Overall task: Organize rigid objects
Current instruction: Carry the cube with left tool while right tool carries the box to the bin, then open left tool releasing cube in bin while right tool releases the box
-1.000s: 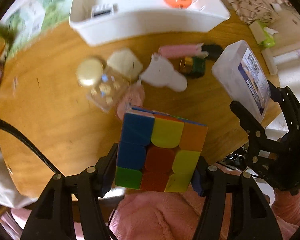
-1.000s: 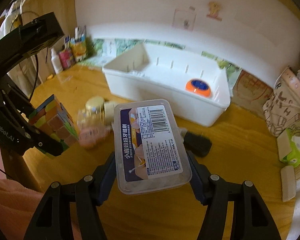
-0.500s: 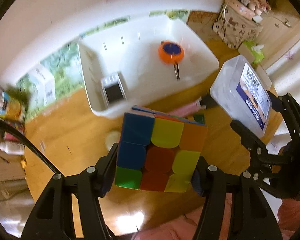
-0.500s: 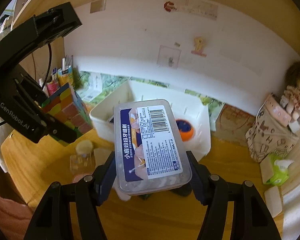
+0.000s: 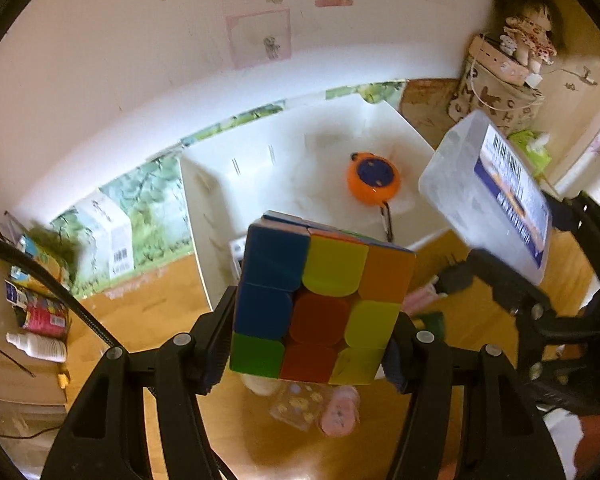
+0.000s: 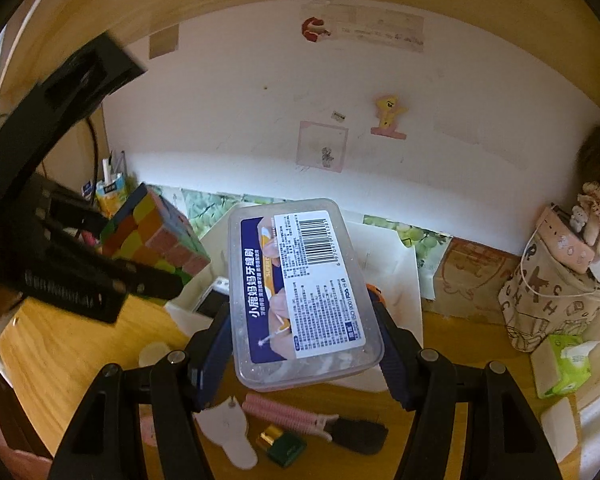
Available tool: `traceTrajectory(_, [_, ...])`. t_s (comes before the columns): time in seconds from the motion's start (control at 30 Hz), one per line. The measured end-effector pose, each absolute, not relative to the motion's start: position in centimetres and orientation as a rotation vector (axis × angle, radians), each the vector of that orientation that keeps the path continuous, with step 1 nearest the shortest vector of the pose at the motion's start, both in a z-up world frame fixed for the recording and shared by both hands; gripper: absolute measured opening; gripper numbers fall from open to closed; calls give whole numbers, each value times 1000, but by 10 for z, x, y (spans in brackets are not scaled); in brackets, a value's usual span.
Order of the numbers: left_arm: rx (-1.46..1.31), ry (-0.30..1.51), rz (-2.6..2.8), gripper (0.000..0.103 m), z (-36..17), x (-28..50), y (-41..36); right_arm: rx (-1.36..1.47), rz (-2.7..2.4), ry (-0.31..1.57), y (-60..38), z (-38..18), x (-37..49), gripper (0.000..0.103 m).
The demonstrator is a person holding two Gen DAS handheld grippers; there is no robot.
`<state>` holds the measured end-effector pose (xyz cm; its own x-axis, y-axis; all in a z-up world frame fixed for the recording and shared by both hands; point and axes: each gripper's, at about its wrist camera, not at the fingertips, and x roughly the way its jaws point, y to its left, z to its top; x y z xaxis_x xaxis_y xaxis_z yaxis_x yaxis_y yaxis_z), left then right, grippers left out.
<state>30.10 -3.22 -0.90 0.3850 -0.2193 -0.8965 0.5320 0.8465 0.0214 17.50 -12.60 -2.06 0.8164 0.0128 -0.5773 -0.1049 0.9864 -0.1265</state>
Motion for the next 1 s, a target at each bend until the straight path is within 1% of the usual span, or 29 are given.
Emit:
traceTrajectory(0.17, [278,1050,-534,65,-23,312,-33,-137,62,617,-136,-23,197,66])
traceTrajectory(0.37, [294,942,-564,65,-34,317,-42,-104,58,640,-150,-35,216,66])
traceTrajectory(0.5, [248,921,-573,65,-42,325,-46,-59,54,647,-161,-45,230,66])
traceTrajectory(0.73, [223,912,-553,66,-57,344,-55,-3,53,691,-171,-67,252,66])
traceTrajectory(1.0, [248,966,-539,66,-76,357,-63,39,75,718,-178,-83,265,65])
